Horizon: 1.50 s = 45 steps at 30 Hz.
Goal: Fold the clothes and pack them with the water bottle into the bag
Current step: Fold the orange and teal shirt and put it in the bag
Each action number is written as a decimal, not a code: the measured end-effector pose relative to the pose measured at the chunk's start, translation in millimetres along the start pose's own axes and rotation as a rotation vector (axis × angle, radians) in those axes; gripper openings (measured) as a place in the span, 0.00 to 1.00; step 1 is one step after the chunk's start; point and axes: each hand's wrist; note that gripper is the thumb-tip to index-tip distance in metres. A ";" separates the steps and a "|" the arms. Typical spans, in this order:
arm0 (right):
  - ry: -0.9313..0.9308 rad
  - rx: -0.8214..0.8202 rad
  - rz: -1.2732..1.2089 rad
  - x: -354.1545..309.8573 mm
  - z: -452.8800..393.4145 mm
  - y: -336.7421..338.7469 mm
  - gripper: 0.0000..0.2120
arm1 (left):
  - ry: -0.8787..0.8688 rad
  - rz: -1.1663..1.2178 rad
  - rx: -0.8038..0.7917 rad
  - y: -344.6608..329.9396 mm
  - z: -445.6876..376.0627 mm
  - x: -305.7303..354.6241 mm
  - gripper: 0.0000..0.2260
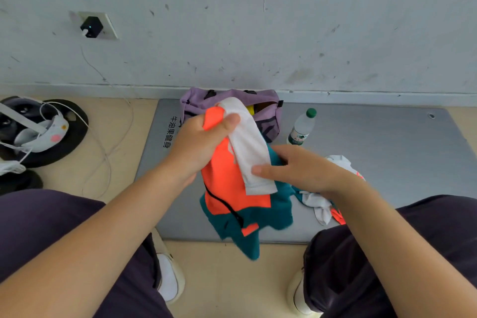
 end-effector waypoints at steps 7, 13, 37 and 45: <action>0.199 -0.072 -0.341 -7.0 10.3 7.0 0.10 | -0.068 -0.432 -0.136 21.3 -14.2 -5.7 0.23; 0.199 -0.277 -0.538 -8.9 9.5 -8.4 0.14 | -0.138 -0.292 -0.734 0.1 7.3 10.0 0.26; 0.194 -0.011 -0.505 9.6 1.4 24.2 0.15 | 0.063 -0.124 -0.106 22.4 -15.5 2.3 0.30; 0.275 -0.312 -0.539 -2.4 14.7 10.7 0.05 | 0.182 -0.058 -0.812 20.8 -1.9 4.2 0.31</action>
Point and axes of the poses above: each hand's wrist, its own z-axis away from the middle knuckle, its own y-axis out of the back of the hand, x = y × z, and after that the axes turned 11 degrees about -y, right-handed
